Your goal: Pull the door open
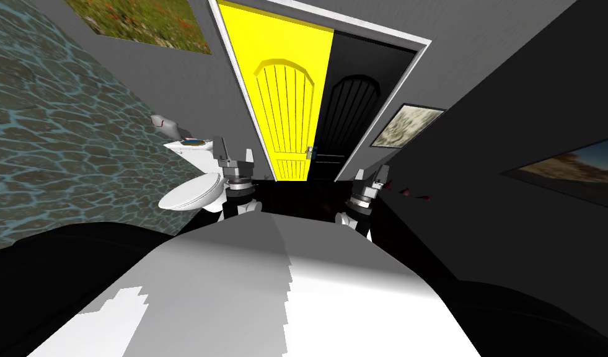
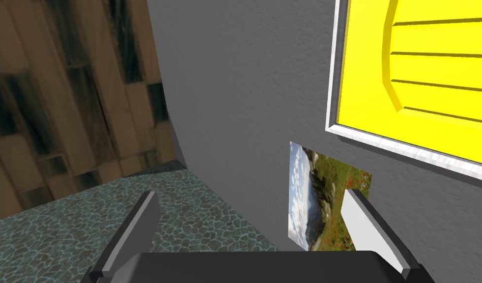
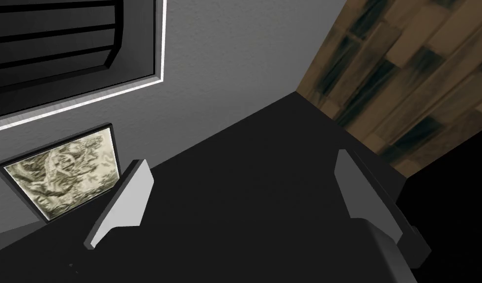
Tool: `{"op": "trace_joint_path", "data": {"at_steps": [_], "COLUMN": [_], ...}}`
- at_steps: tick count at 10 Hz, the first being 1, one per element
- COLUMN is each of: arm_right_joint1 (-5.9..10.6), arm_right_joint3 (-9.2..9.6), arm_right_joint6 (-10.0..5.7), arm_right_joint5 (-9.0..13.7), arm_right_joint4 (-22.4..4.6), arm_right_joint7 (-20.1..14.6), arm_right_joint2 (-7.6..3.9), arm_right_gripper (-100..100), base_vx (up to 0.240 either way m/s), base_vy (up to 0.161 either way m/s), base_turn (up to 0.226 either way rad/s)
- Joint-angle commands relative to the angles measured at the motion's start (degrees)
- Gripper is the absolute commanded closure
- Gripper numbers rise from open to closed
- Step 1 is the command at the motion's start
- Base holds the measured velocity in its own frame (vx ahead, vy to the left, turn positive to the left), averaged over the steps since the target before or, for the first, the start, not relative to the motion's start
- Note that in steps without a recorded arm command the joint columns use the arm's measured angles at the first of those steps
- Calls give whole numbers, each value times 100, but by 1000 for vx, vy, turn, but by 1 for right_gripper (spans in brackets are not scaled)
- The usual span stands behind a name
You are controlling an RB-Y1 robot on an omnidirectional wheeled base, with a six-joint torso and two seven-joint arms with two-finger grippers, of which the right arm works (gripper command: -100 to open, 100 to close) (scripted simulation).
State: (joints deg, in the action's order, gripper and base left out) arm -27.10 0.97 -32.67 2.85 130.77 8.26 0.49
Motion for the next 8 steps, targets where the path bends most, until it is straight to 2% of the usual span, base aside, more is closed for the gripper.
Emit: {"op": "trace_joint_path", "data": {"at_steps": [1, 4, 8], "arm_right_joint1": [67, 188, 432], "arm_right_joint3": [59, 168, 386], "arm_right_joint6": [7, 19, 43], "arm_right_joint5": [-72, -204, -470], "arm_right_joint4": [-117, -329, -756], "arm_right_joint7": [-87, -246, -564], "arm_right_joint2": [-39, -99, -200], "arm_right_gripper": [-100, -100, -100], "base_vx": [94, 163, 170], "base_vy": [6, 19, 5], "base_turn": [-87, -103, -130]}}
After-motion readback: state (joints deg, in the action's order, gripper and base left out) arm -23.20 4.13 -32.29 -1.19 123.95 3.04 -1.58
